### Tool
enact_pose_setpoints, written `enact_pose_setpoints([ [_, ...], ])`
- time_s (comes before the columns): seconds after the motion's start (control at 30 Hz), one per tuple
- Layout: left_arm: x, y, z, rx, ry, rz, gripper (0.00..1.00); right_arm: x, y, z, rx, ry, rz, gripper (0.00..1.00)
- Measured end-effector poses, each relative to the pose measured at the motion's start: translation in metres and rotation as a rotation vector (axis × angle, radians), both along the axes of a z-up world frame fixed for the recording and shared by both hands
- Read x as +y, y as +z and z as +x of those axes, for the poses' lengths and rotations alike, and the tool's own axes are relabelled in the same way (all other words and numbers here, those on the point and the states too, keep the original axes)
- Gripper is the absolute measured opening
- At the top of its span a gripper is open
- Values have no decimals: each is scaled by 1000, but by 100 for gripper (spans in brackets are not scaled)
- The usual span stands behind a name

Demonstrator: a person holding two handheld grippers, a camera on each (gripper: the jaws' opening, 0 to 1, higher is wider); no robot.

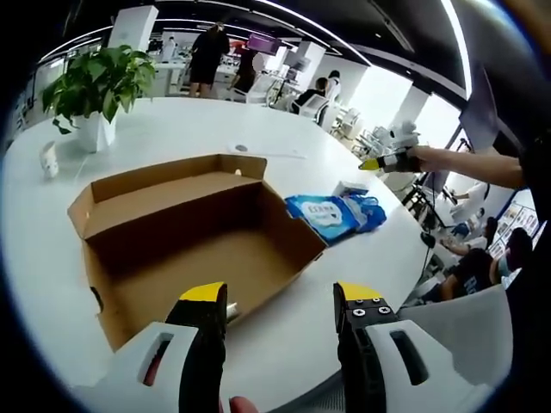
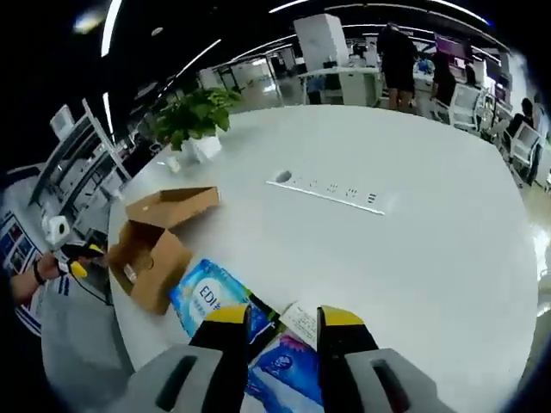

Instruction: Operate the shoe box by opening the lid, removing the specified soft item, and placing it in the target area until the item is outside and the box remains undamaged.

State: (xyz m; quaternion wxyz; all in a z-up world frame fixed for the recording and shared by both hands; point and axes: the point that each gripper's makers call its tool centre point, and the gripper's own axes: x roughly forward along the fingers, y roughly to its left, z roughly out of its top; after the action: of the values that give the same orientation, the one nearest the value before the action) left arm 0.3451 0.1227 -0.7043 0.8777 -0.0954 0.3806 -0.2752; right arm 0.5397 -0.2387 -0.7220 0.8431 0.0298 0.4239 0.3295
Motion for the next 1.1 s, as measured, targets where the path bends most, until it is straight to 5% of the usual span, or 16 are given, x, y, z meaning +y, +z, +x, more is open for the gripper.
enact_pose_setpoints([
  [0.5, 17, 5, -8, -8, 5, -11, 51, 58, 25, -25, -30, 12, 122, 32],
  [0.77, 27, 9, -11, -17, 17, -24, 51, 78, 20, -20, -23, 40, 143, 33],
  [1.1, 44, 15, -14, -32, 26, -31, 51, 125, 22, -47, -24, 77, 156, 33],
])
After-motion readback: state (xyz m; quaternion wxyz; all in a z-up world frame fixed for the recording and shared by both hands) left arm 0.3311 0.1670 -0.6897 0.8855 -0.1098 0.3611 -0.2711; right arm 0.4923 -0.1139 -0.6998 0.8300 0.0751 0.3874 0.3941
